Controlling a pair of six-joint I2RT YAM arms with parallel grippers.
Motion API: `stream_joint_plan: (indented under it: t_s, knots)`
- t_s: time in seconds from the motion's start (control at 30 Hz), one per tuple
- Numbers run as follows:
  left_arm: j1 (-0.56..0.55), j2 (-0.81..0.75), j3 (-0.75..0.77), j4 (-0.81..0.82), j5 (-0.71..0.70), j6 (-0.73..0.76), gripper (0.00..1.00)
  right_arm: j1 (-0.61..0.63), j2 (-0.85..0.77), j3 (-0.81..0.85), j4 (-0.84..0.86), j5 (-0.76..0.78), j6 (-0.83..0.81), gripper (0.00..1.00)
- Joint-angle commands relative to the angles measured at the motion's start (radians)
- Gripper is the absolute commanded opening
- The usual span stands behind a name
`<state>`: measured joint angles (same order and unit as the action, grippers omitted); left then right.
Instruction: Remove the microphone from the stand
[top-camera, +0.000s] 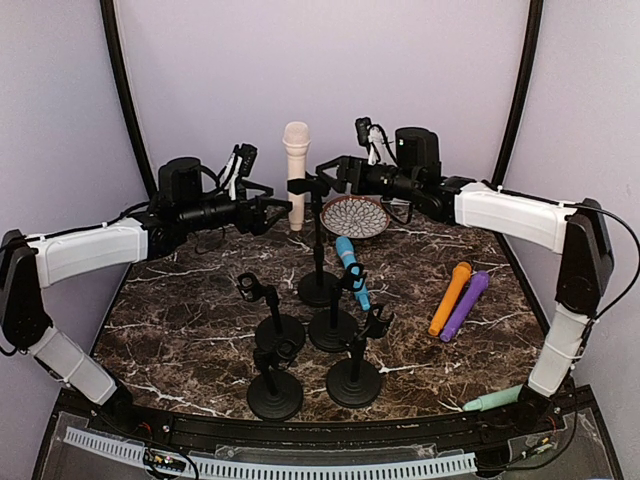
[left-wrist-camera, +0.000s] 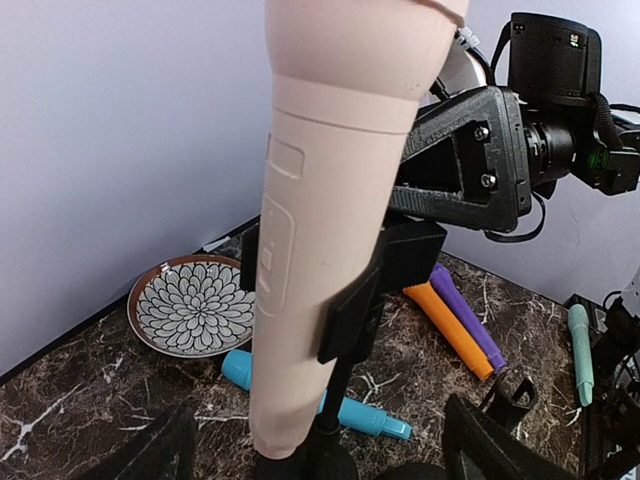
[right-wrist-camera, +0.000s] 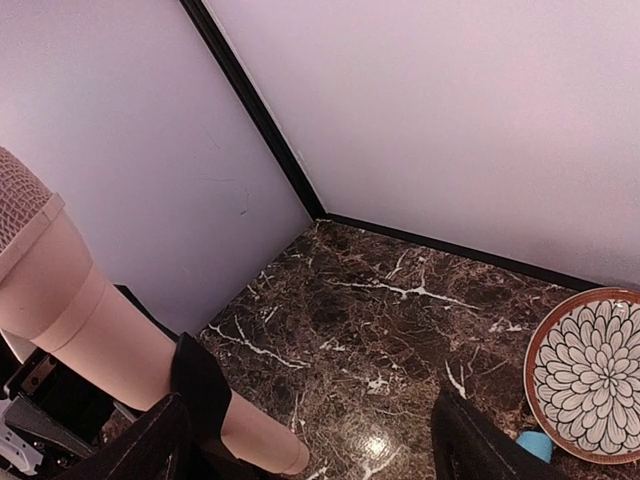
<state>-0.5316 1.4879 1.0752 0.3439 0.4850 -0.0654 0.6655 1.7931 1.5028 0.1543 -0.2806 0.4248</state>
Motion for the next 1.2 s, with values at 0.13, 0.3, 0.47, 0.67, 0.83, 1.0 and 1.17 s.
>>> stream_joint_plan:
  t_s: [0.13,0.3,0.47,0.67,0.83,1.0,1.17]
  knots:
    - [-0.004,-0.056,-0.012,0.020,-0.020,-0.004,0.87,0.011,0.025,0.000,-0.220,0.115,-0.112,0.83]
    - [-0.004,-0.059,-0.012,0.007,-0.022,0.005,0.87,0.011,0.031,-0.010,-0.267,0.145,-0.143,0.83]
    - [-0.004,-0.059,-0.027,0.005,-0.014,0.010,0.87,0.011,0.039,-0.025,-0.280,0.143,-0.167,0.83]
    - [-0.004,-0.057,-0.048,0.009,0.009,0.014,0.87,0.011,0.054,-0.035,-0.296,0.113,-0.225,0.83]
    - [-0.004,-0.063,-0.068,0.006,0.000,0.019,0.87,0.011,0.069,-0.041,-0.315,0.118,-0.245,0.82]
    - [-0.004,-0.063,-0.081,0.005,-0.004,0.023,0.87,0.011,0.076,-0.057,-0.314,0.122,-0.246,0.82]
    - [-0.004,-0.063,-0.084,0.006,-0.003,0.024,0.87,0.011,0.087,-0.063,-0.314,0.117,-0.247,0.82]
